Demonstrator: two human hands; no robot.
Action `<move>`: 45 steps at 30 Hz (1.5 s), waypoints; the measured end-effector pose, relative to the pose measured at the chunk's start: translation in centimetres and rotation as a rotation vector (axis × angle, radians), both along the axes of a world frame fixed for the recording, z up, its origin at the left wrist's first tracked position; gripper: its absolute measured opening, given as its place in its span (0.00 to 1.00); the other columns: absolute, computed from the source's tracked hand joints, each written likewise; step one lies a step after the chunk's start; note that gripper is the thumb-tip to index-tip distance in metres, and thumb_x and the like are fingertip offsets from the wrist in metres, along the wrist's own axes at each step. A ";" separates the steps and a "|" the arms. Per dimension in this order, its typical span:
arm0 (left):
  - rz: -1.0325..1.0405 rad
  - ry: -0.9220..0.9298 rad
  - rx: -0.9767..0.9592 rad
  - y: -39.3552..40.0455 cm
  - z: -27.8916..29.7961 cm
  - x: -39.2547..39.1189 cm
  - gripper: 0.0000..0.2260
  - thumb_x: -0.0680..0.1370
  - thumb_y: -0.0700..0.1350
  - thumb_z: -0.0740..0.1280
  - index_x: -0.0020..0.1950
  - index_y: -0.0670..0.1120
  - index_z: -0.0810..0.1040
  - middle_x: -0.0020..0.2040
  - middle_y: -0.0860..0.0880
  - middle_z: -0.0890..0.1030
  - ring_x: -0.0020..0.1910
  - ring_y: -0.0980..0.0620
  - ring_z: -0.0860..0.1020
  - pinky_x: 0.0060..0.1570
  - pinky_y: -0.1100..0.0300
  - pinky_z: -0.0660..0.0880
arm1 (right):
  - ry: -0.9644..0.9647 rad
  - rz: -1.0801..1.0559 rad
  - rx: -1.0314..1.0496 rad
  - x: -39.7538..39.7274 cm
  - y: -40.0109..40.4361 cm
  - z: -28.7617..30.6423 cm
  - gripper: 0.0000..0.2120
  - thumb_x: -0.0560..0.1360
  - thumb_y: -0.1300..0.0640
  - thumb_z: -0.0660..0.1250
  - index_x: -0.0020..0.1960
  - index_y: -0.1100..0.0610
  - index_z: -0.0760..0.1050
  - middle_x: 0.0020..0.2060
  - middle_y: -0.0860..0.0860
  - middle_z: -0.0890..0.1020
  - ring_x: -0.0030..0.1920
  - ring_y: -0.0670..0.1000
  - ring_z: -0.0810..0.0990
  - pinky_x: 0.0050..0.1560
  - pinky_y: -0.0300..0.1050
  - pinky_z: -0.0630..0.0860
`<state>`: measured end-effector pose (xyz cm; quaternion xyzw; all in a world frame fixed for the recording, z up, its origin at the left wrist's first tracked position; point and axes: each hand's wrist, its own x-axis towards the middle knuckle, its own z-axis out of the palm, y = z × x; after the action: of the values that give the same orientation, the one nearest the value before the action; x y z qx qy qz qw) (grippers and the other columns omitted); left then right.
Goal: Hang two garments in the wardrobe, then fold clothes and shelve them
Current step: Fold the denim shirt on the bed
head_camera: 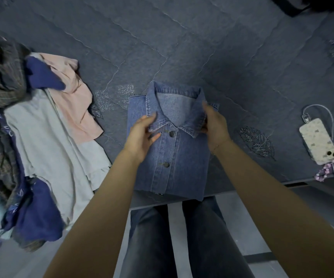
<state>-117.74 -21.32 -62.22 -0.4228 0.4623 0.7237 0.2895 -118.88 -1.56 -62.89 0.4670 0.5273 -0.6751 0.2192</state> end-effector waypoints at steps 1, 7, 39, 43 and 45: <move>0.014 0.007 0.005 -0.2 -0.2 -0.6 0.06 0.78 0.49 0.69 0.54 0.51 0.78 0.49 0.55 0.83 0.51 0.56 0.81 0.48 0.62 0.77 | 0.013 -0.001 0.011 -0.5 0.2 -0.2 0.10 0.76 0.49 0.69 0.42 0.55 0.79 0.41 0.49 0.84 0.40 0.47 0.83 0.40 0.42 0.80; 0.060 0.039 -0.104 0.3 -0.6 -2.3 0.17 0.77 0.37 0.69 0.65 0.36 0.73 0.50 0.44 0.82 0.45 0.50 0.81 0.47 0.58 0.80 | 0.062 0.066 -0.108 -1.3 1.1 -0.9 0.03 0.76 0.63 0.69 0.44 0.59 0.76 0.41 0.52 0.82 0.43 0.49 0.82 0.40 0.38 0.81; -0.434 0.001 -0.277 -8.3 -3.5 3.9 0.30 0.70 0.52 0.76 0.67 0.47 0.67 0.63 0.48 0.77 0.57 0.53 0.79 0.57 0.54 0.78 | 0.013 0.177 0.090 12.7 2.3 -3.5 0.31 0.66 0.40 0.76 0.64 0.52 0.75 0.57 0.45 0.82 0.54 0.43 0.82 0.52 0.40 0.80; -0.564 -0.001 -0.040 -8.1 -5.0 4.2 0.31 0.68 0.55 0.78 0.68 0.51 0.73 0.61 0.52 0.81 0.58 0.53 0.80 0.58 0.54 0.77 | 0.028 0.176 0.054 10.6 0.4 -5.0 0.36 0.59 0.39 0.80 0.63 0.51 0.77 0.53 0.45 0.84 0.51 0.46 0.84 0.46 0.41 0.82; -0.563 0.000 0.009 -7.7 -5.6 4.5 0.30 0.67 0.55 0.78 0.66 0.51 0.75 0.59 0.52 0.83 0.58 0.53 0.81 0.58 0.55 0.78 | 0.023 0.183 0.024 10.4 -0.1 -5.6 0.37 0.57 0.39 0.81 0.62 0.51 0.77 0.52 0.45 0.85 0.50 0.47 0.85 0.44 0.41 0.82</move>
<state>-113.29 -29.04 -67.82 -0.2766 0.5584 0.6168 0.4808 -108.46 -1.62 -68.52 0.4118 0.5784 -0.6511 0.2682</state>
